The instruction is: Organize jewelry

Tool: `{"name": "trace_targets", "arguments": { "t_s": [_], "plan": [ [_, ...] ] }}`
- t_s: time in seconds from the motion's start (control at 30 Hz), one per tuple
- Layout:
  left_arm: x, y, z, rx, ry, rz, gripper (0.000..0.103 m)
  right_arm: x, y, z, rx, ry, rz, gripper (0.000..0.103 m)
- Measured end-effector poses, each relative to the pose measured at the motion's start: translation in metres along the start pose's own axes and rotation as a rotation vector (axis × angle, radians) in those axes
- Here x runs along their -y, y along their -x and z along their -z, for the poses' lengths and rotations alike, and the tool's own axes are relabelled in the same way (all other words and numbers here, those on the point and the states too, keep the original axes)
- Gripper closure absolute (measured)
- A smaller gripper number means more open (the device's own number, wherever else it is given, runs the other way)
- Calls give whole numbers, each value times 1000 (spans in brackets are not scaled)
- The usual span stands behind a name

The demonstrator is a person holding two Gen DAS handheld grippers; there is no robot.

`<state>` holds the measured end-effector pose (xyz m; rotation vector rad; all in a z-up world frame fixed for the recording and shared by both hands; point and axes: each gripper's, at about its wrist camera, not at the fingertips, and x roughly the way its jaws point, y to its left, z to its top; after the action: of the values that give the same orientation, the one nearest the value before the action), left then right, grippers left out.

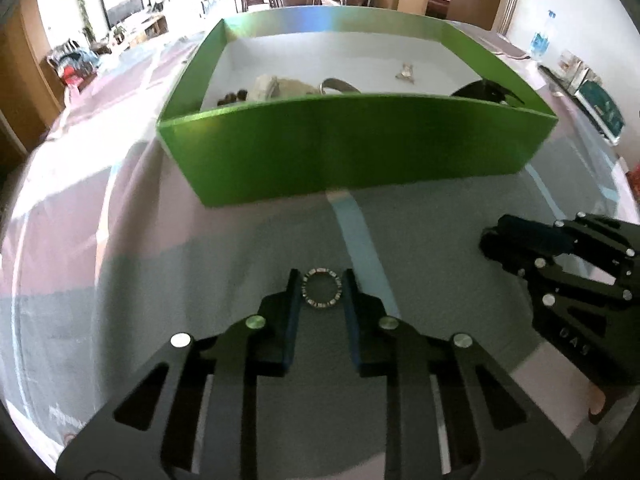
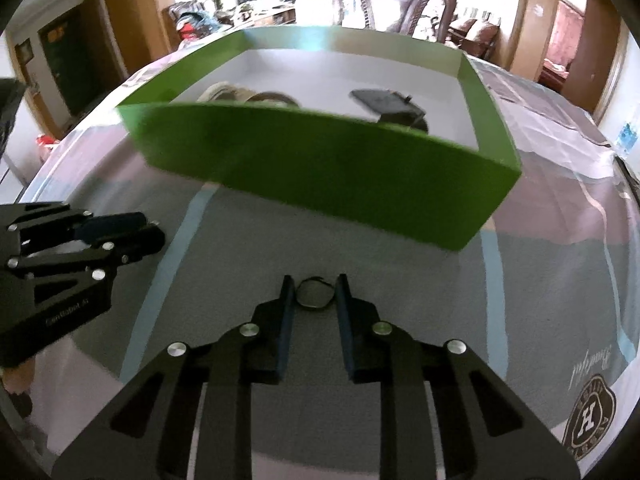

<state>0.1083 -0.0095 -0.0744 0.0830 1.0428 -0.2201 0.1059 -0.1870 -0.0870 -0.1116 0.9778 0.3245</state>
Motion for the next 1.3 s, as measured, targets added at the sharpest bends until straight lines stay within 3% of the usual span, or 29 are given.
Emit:
{"name": "trace_targets", "arguments": {
  "t_s": [0.07,0.13,0.17,0.2,0.27,0.37,0.43,0.57,0.6,1.07,1.3],
  "plan": [
    [-2,3,4,0,2,11,78,-1,3,3,7,-5,-2,81],
    [-2,5,5,11,-1,11,63,0,5,4,17,-2,13,72],
    [-2,5,5,19,-2,12,59,1,6,4,27,-2,21,62],
    [-1,6,5,27,-5,16,55,2,6,4,35,-3,26,58],
    [2,6,5,37,-20,26,55,0,5,5,31,-2,27,58],
    [5,1,8,37,-34,5,55,-3,0,8,38,8,51,58],
    [7,0,9,46,-39,-24,61,-5,1,10,46,18,58,59],
    [7,2,9,51,-27,-28,79,-9,1,10,55,36,33,81],
    [7,2,9,54,-25,-29,82,-11,1,11,59,45,39,81],
    [10,21,8,156,-22,-60,82,-6,10,5,118,-12,12,82],
    [11,12,8,138,-26,-56,82,-2,5,4,108,-33,45,82]
  ]
}}
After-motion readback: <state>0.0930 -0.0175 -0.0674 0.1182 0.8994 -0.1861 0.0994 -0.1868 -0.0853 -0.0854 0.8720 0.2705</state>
